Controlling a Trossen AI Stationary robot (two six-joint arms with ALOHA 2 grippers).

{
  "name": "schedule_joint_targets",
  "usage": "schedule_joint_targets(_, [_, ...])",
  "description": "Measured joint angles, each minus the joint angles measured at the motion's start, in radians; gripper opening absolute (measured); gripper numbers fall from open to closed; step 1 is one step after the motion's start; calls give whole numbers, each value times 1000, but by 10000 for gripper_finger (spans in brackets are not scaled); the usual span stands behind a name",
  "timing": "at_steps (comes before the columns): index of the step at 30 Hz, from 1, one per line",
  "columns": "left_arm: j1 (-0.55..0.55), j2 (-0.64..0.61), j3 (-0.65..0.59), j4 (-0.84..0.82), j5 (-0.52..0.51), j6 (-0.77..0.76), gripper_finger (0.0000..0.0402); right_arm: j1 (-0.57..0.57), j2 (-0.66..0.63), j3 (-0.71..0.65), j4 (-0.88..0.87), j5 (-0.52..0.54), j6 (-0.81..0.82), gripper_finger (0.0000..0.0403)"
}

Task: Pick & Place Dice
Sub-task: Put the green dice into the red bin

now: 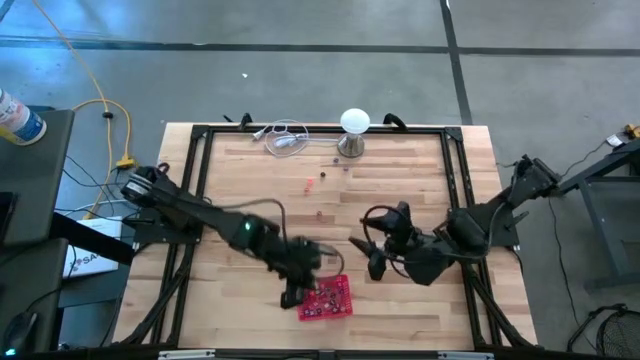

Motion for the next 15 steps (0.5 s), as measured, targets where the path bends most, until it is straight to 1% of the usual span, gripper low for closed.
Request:
schedule_joint_targets(4, [-77,60,-1,34,-98,-28,54,32,6,0,138,5,-16,256])
schedule_joint_targets(7, [-119,117,0,72,-142,-28,54,58,21,0,186,9,-25,256])
schedule_joint_targets(11, [-140,187,-1,110,-190,-31,55,91,59,0,262,31,-12,256])
schedule_joint_targets(15, [-137,238,-1,131,-193,-34,55,128,103,0,326,28,-10,256])
